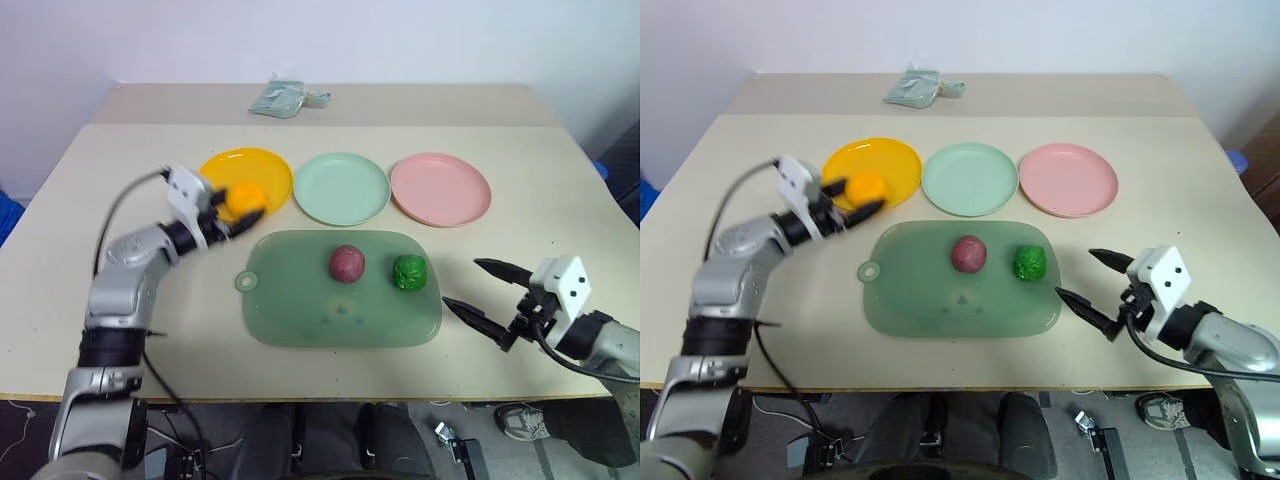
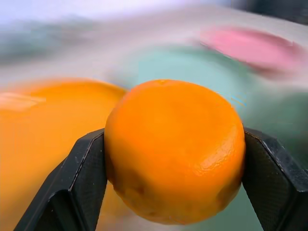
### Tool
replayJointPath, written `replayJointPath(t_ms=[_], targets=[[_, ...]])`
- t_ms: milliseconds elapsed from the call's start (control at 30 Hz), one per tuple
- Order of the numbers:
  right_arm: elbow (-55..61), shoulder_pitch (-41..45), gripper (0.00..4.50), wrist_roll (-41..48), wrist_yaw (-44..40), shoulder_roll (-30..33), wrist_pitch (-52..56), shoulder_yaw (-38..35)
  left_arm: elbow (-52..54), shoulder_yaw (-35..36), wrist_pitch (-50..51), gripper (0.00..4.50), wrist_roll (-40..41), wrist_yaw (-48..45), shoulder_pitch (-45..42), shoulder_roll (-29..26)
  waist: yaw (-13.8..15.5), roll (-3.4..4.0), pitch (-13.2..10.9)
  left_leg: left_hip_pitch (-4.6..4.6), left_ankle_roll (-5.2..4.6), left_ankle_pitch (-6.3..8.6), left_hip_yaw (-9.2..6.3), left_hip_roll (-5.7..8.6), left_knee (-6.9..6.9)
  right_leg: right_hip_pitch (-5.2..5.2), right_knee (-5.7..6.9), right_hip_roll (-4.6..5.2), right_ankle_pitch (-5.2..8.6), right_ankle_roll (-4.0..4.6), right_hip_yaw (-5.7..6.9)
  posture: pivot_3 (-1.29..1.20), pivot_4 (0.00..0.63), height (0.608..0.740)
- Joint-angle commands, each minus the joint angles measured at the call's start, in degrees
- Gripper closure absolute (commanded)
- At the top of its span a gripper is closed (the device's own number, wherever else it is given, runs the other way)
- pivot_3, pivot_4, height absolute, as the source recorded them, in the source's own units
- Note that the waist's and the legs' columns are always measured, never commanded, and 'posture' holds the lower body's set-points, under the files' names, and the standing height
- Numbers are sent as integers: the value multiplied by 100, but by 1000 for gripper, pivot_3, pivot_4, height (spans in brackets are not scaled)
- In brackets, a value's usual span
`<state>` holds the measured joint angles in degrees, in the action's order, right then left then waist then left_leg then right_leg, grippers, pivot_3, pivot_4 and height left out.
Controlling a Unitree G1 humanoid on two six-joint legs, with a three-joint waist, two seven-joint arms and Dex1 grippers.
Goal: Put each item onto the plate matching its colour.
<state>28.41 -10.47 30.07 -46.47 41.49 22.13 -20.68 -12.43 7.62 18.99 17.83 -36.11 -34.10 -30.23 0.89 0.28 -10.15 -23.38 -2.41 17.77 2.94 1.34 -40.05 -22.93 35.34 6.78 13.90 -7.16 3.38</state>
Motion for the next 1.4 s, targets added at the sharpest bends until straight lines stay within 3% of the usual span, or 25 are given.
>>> replayJointPath(t_ms=[33,167,233,267,467,633,767,900,1000,1067,1200,1400], targets=[[69,603,0,-81,304,-178,-70,321,-1069,-94,-39,1179,-529,669,-644,81,-6,-3,1,1,-1,0,-1,2,0,2,1,-1,0,-1,1,0,150,740],[79,1041,0,-266,449,-231,21,772,-2505,-117,-303,1179,-714,785,-1455,355,18,-9,-2,-3,-1,-1,-1,5,-2,1,2,-2,1,-5,8,0,150,740],[149,1302,0,-127,587,-270,362,980,-2919,-250,-572,154,-903,719,-1668,369,-5,-19,-8,-5,-4,1,0,6,0,2,9,-2,1,-6,8,0,150,740],[201,1412,0,-66,640,-294,512,1091,-3080,-295,-702,33,-982,724,-1747,365,-12,-24,-12,-8,-4,1,3,6,1,-2,11,-2,0,-7,8,0,150,740],[579,1891,0,-241,917,-532,1041,2087,-2956,-178,-1187,33,-1019,700,-1688,206,-28,-26,-13,-9,-1,0,5,1,2,-8,10,-2,0,-8,8,0,150,740],[337,2457,0,-929,1296,-800,1158,2917,-1278,129,-1379,33,-663,339,-720,-99,-42,-26,-12,-10,0,0,7,1,2,-12,11,0,0,-8,7,0,150,740],[-85,3035,0,-1388,1519,-1159,1455,3582,1137,177,-908,33,174,-713,899,-524,-110,-26,-11,-10,6,-2,4,-2,8,-17,12,2,1,-6,6,0,150,740],[-479,3303,0,-1771,1733,-1261,1720,3769,2943,-126,-138,33,913,-1579,2281,-1001,-105,-26,-10,-10,9,-2,-3,2,3,-14,0,8,1,-4,7,0,150,740],[-564,3353,0,-1894,1687,-1275,1768,3832,3624,-316,214,33,1083,-1720,2874,-1156,-99,-24,-11,-10,10,-2,-4,2,4,-14,-2,8,1,-3,5,0,150,740],[-569,3375,571,-1935,1665,-1312,1803,3833,3830,-388,359,0,1121,-1700,3047,-1158,-105,-24,-10,-10,11,-3,-4,1,6,-16,0,5,1,-3,5,0,150,740],[-339,3466,2166,-1875,1605,-1420,1858,3769,4024,-529,485,0,1132,-1655,3109,-1083,-135,-24,-10,-10,12,-4,-3,1,7,-17,3,2,1,-3,5,0,150,740],[-649,4240,2290,-1797,2284,-1829,2196,2709,4034,-897,439,0,877,-1404,2920,-782,-125,-23,-11,-10,11,-4,-1,1,8,-19,6,1,1,-3,4,0,150,740]])
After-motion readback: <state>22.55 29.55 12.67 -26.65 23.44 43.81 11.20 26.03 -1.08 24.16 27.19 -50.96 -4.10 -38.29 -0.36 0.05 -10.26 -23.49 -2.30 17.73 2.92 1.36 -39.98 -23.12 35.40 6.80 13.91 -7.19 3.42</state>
